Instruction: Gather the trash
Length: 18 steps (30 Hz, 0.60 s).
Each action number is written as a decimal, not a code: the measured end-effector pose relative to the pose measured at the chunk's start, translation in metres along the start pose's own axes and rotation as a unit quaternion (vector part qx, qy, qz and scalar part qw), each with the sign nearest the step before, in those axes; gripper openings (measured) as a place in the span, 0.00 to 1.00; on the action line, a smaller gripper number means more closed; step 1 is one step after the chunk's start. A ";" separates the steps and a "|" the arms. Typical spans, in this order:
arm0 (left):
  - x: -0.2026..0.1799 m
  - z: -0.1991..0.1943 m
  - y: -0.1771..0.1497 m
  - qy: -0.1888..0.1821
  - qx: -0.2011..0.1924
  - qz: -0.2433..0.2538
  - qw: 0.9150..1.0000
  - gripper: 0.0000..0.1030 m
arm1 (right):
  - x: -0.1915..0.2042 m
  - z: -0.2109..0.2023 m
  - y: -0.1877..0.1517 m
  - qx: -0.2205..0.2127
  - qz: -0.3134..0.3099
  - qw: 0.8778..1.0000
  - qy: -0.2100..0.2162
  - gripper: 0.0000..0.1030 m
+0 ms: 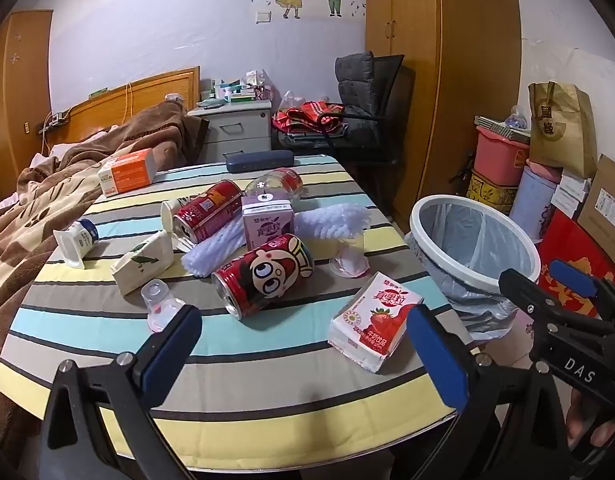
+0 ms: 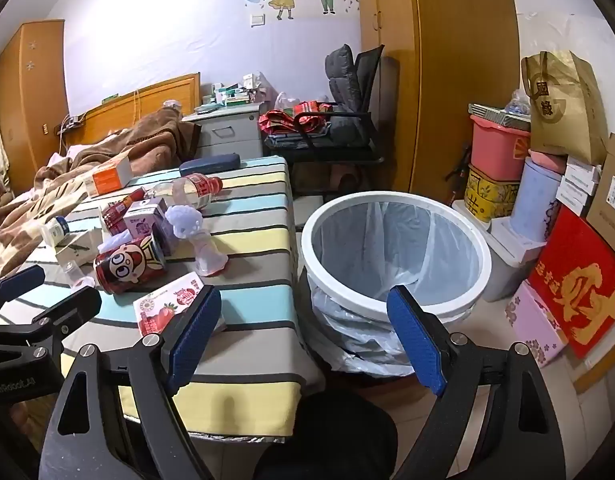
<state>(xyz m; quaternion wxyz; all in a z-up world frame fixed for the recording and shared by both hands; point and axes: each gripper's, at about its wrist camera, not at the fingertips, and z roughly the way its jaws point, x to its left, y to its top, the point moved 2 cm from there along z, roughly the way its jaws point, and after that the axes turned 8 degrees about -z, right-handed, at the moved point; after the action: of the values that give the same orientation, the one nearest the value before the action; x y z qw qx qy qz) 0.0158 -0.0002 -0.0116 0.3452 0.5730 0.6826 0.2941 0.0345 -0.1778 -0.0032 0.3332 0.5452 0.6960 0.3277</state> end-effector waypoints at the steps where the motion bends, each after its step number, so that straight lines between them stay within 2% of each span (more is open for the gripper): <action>1: 0.000 0.000 0.000 0.000 0.000 -0.001 1.000 1.00 | 0.000 0.001 0.000 0.003 0.000 1.000 0.002 0.84; 18: 0.008 0.000 0.000 0.003 0.003 -0.005 1.000 1.00 | 0.001 -0.004 0.002 0.002 0.002 1.000 0.003 0.84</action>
<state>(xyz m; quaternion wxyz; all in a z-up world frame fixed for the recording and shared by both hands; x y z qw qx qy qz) 0.0146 0.0074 -0.0125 0.3430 0.5698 0.6873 0.2921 0.0316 -0.1770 0.0006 0.3295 0.5464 0.6962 0.3288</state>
